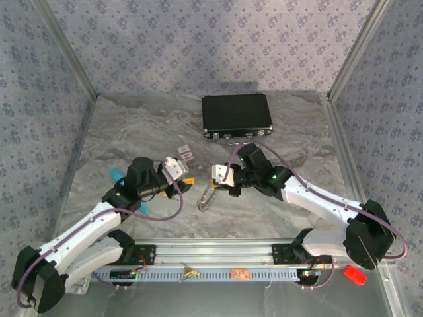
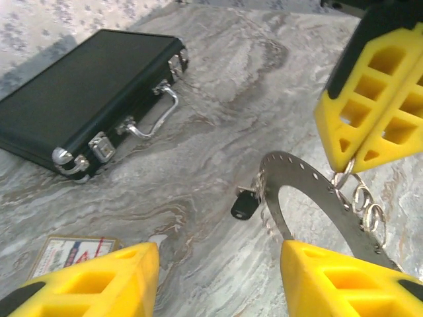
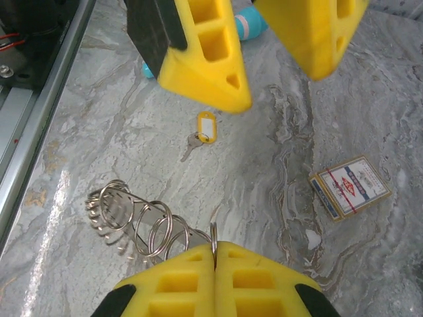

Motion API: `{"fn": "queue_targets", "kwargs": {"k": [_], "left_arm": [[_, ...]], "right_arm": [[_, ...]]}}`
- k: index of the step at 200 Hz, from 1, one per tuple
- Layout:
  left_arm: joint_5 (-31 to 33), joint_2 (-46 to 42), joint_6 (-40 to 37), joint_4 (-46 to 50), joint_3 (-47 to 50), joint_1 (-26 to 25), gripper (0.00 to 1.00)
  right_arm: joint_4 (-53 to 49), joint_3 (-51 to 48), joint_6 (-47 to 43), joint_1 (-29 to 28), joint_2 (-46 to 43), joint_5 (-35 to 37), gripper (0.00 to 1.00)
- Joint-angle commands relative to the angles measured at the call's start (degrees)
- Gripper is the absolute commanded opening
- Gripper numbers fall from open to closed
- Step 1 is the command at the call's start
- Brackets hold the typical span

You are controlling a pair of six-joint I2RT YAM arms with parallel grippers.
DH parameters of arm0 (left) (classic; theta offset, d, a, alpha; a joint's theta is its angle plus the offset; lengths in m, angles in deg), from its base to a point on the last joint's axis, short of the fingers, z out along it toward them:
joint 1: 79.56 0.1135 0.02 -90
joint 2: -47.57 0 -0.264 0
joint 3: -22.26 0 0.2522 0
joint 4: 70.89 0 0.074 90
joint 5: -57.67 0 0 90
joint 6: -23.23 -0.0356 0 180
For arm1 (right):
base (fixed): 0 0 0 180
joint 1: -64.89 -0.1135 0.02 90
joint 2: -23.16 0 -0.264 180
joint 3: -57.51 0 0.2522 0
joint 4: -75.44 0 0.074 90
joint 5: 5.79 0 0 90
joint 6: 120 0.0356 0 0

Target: Put the keys on the keyring

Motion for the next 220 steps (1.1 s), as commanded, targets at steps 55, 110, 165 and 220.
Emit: {"fn": "queue_targets", "kwargs": {"k": [55,110,165,220], "left_arm": [[-10.1,8.5,-14.7,-2.1,-3.3,-5.2,0.33],[-8.8,9.3,-16.8,-5.9,-1.5,-6.9,0.29],[-8.4,9.8,-17.0,-5.2,-1.3,-7.2,0.17],[-6.4,9.5,-17.9,-5.8,-1.0,-7.8,0.00]], "right_arm": [[-2.4,3.3,-3.8,-1.3,0.9,-2.9,0.00],[-2.6,4.4,-3.3,-2.2,2.3,-3.1,0.00],[-1.8,5.4,-1.5,-2.7,3.3,-4.4,0.00],[-1.1,4.8,-1.3,-2.8,2.7,-5.5,0.00]]}}
